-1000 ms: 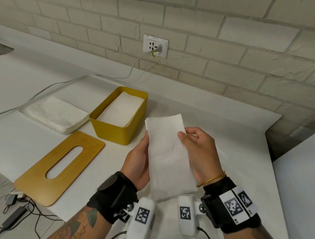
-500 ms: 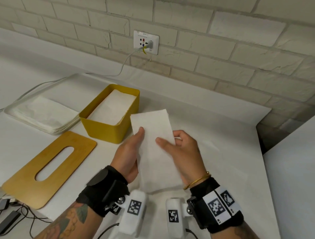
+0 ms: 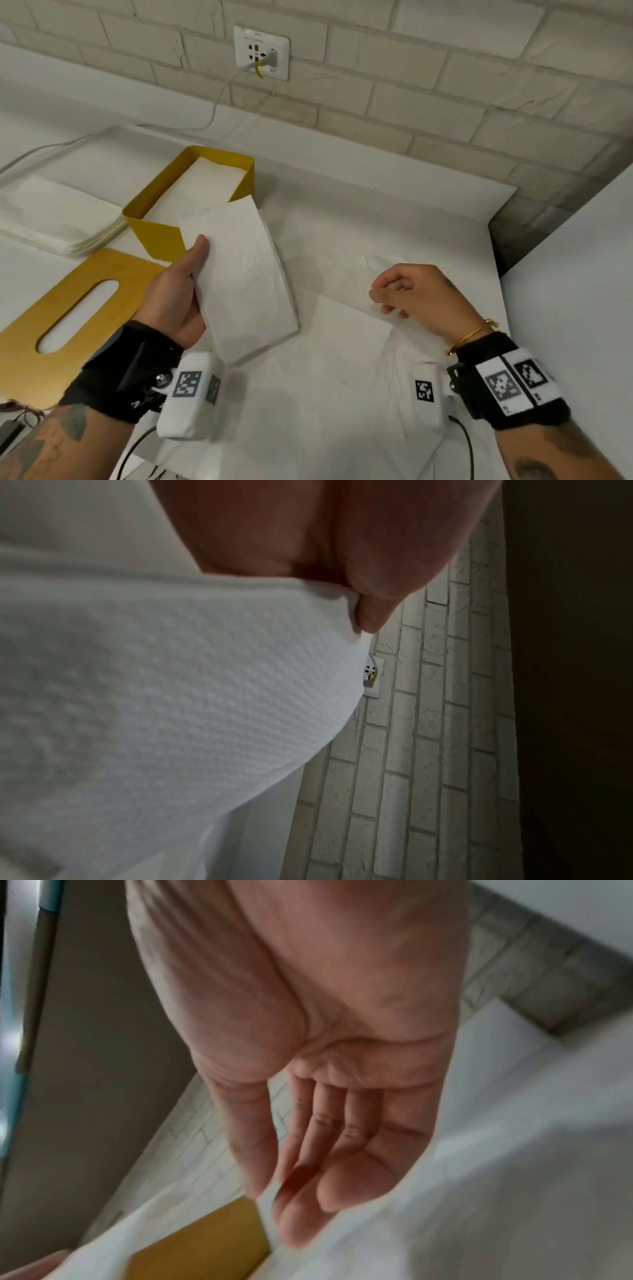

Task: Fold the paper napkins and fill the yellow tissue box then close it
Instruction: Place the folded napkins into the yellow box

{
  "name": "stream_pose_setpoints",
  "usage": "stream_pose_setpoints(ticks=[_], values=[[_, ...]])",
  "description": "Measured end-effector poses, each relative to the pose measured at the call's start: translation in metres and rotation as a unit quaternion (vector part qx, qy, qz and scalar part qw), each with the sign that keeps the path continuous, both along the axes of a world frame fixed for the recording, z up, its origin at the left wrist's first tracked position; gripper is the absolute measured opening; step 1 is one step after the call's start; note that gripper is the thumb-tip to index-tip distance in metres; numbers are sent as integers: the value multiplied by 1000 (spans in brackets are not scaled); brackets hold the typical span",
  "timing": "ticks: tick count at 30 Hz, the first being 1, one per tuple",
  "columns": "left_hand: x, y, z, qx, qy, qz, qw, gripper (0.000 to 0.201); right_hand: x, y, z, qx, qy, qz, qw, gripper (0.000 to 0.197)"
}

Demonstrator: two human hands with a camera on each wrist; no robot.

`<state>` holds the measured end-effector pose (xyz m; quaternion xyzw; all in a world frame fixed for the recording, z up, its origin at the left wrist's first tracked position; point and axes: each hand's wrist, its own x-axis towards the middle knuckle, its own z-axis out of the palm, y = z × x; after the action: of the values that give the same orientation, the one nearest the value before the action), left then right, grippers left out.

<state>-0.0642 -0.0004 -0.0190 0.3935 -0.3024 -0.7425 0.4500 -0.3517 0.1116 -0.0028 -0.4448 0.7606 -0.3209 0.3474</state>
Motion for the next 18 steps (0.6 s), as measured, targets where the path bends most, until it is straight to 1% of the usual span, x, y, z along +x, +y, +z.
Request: stream_pose_setpoints(ticks=[3, 7, 8, 11, 13, 16, 18], values=[[2, 3, -3, 16, -8, -1, 1000, 36, -6, -3, -4, 45, 61, 33, 997, 17], [2, 6, -3, 21, -17, 1, 1000, 33, 14, -11, -17, 94, 108, 93, 985, 38], [3, 7, -3, 21, -18, 1, 1000, 32, 19, -13, -20, 95, 117, 104, 983, 38], [5, 9, -2, 21, -23, 4, 1000, 30, 26, -20, -27, 98, 147, 124, 976, 18], [7, 10, -2, 22, -24, 6, 999, 30, 27, -21, -28, 97, 155, 139, 973, 12], [8, 11, -3, 29, -23, 6, 999, 31, 23, -20, -20, 76, 135, 144, 977, 10], [8, 10, -4, 33, -25, 8, 999, 31, 18, -20, -7, 37, 92, 145, 984, 10]])
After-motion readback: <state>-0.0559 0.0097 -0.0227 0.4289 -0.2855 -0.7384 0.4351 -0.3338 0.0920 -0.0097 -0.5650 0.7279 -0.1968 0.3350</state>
